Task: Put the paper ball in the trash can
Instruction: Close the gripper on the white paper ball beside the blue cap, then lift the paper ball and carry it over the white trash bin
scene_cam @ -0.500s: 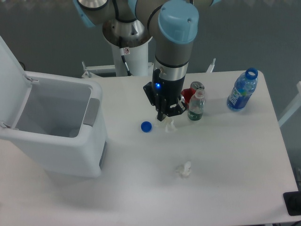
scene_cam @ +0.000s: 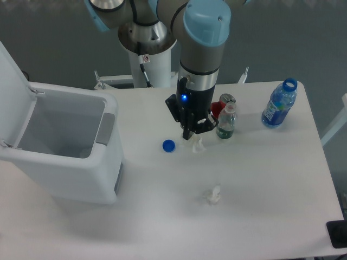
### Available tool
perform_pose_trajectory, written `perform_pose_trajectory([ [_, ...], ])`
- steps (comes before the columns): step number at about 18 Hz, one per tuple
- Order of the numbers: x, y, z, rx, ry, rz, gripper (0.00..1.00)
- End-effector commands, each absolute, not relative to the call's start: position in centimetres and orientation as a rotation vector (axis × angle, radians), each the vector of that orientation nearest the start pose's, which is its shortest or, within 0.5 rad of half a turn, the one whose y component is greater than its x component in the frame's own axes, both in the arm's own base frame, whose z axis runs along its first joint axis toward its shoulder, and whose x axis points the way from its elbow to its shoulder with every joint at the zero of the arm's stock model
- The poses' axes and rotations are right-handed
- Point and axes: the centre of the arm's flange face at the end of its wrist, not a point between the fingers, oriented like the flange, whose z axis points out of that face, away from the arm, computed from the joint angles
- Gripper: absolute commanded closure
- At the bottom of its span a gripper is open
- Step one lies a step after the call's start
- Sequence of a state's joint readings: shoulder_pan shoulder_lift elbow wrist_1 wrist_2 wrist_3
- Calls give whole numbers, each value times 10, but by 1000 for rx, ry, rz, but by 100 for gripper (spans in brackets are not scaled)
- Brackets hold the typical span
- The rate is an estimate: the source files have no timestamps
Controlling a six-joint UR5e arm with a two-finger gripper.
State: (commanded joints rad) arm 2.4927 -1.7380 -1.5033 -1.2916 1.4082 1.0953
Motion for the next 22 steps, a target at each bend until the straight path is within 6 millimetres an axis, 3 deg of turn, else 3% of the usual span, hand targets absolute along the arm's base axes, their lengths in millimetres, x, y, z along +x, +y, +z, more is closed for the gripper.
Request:
perform_pose_trajectory([
  [3,-365,468,470,-2887,208,96,100],
  [10,-334,459,533,-2751,-83,93,100],
  [14,-305,455,561,-2633,-270,1,100],
  [17,-275,467,576,-2571,-321,-41,100],
  [22,-220,494,575,-2567,-254,-123,100],
])
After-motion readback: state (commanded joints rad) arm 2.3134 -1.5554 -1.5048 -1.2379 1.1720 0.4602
